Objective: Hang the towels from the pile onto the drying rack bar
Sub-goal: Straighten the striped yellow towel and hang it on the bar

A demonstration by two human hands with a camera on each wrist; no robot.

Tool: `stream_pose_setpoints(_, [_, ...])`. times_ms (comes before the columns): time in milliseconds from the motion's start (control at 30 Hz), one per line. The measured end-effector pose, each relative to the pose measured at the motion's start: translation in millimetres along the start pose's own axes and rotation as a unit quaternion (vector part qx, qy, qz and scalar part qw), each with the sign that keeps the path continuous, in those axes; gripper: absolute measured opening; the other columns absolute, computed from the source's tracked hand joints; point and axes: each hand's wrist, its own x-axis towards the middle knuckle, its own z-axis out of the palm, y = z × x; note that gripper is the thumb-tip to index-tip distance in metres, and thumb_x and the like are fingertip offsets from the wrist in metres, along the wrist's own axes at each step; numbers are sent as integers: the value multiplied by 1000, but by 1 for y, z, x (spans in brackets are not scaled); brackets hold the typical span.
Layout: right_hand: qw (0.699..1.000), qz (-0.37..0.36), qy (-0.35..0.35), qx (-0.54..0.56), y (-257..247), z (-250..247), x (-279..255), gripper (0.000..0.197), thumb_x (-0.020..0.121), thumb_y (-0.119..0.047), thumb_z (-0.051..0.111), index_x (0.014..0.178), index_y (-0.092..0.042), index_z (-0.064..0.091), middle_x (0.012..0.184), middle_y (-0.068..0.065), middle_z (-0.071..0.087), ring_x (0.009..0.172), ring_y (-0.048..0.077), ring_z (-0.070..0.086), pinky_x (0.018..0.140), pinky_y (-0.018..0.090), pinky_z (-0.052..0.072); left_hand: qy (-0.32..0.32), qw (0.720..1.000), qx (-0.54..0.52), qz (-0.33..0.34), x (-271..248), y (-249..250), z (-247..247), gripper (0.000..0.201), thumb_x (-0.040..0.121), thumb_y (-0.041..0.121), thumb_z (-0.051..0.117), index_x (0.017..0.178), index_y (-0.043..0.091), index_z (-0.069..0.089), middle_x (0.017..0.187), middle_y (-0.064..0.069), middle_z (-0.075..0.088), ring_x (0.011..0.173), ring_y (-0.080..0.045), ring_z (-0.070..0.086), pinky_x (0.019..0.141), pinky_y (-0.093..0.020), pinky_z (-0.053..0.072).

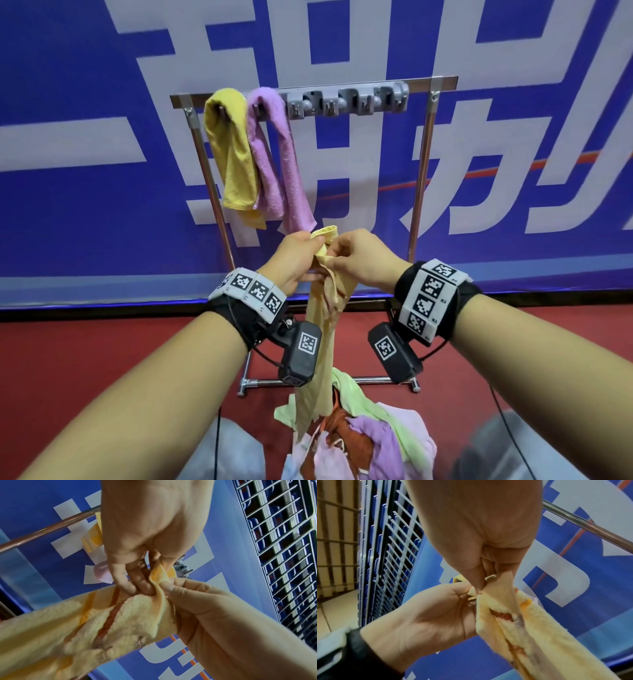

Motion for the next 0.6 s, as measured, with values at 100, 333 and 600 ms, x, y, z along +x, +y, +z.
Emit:
stream_pose_setpoints(100, [998, 13, 4, 55, 0, 0, 2, 14, 88, -12, 65, 76, -5, 65, 70, -5, 59, 64, 7, 52, 64, 25, 44, -43, 998, 0, -36, -3, 5, -2, 17, 104, 26, 44, 106, 20, 60, 81, 4, 63, 74, -12, 61, 68, -36, 53])
stream_pose_setpoints(333, [988, 48, 32, 144, 3, -12, 4, 5, 93, -6, 57, 92, -3, 61, 88, 8, 61, 77, 15, 56, 69, 28, 49, -183, 983, -1, -6, -7, 15, -1, 32, 95, 22, 65, 126, 15, 62, 98, -6, 72, 84, -14, 70, 72, -30, 54])
stream_pose_setpoints(600, [995, 46, 39, 74, 10, -30, 9, 10, 95, -13, 53, 96, -8, 62, 85, 2, 61, 76, 15, 57, 66, 32, 51, -71, 985, 149, 60, 0, 8, -8, 27, 88, -12, 53, 108, 1, 66, 79, -12, 67, 63, -16, 61, 50, -22, 49])
